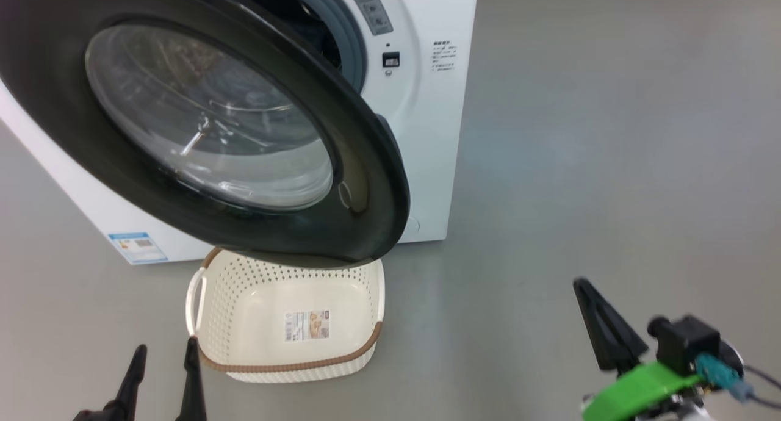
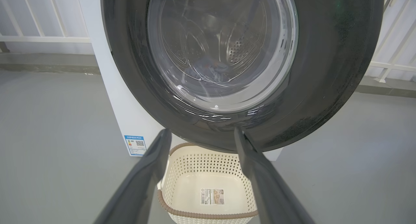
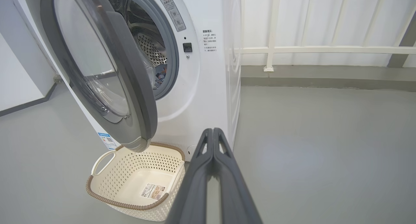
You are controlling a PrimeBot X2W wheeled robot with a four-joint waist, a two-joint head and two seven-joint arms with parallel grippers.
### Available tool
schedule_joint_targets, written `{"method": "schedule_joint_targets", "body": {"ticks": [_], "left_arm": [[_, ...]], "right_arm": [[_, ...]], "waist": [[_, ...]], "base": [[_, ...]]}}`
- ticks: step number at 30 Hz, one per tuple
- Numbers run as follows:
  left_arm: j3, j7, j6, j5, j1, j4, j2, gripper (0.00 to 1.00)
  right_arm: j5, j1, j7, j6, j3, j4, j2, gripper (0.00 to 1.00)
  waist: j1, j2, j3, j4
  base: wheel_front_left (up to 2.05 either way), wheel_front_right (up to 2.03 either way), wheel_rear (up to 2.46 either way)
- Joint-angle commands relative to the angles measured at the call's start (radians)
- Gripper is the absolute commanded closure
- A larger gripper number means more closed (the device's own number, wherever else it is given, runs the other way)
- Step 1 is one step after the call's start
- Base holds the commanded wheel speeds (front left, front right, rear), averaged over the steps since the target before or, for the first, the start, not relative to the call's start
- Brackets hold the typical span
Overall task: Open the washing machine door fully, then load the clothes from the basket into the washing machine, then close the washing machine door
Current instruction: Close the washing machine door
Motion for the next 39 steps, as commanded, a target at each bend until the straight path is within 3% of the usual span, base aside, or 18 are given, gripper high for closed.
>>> {"method": "schedule_joint_targets", "body": {"ticks": [1, 11, 19, 24, 30, 39], "left_arm": [[0.028, -0.015, 0.006, 0.005, -0.053, -0.027, 0.008, 0.0], [0.001, -0.03, 0.005, 0.015, -0.102, -0.004, -0.006, 0.0], [-0.003, -0.046, 0.002, 0.016, -0.122, 0.012, -0.01, 0.0], [-0.001, -0.057, 0.004, 0.019, -0.138, 0.019, -0.011, 0.0], [-0.002, -0.065, 0.003, 0.022, -0.147, 0.022, -0.012, 0.0], [-0.005, -0.072, 0.007, 0.026, -0.15, 0.015, -0.014, 0.0]], "right_arm": [[0.026, -0.072, -0.019, 0.002, 0.034, 0.003, -0.012, 1.0], [0.066, -0.338, -0.082, 0.002, 0.067, 0.241, -0.047, 1.0], [0.088, -0.551, -0.116, 0.002, 0.108, 0.304, -0.054, 1.0], [0.097, -0.714, -0.127, 0.002, 0.156, 0.271, -0.053, 1.0], [0.096, -0.828, -0.114, 0.002, 0.253, 0.14, -0.035, 1.0], [0.157, -0.744, 0.026, 0.002, 0.449, -0.016, -0.005, 1.0]], "waist": [[0.0, 0.0, 0.014, 0.012], [0.0, 0.0, 0.044, 0.069], [0.0, 0.0, 0.062, 0.089], [0.0, 0.0, 0.071, 0.096], [0.0, 0.0, 0.069, 0.105], [0.0, 0.0, 0.072, 0.116]], "base": [[0.0, 0.0, 0.0], [0.0, 0.0, 0.0], [0.0, 0.0, 0.0], [0.0, 0.0, 0.0], [0.0, 0.0, 0.0], [0.0, 0.0, 0.0]]}}
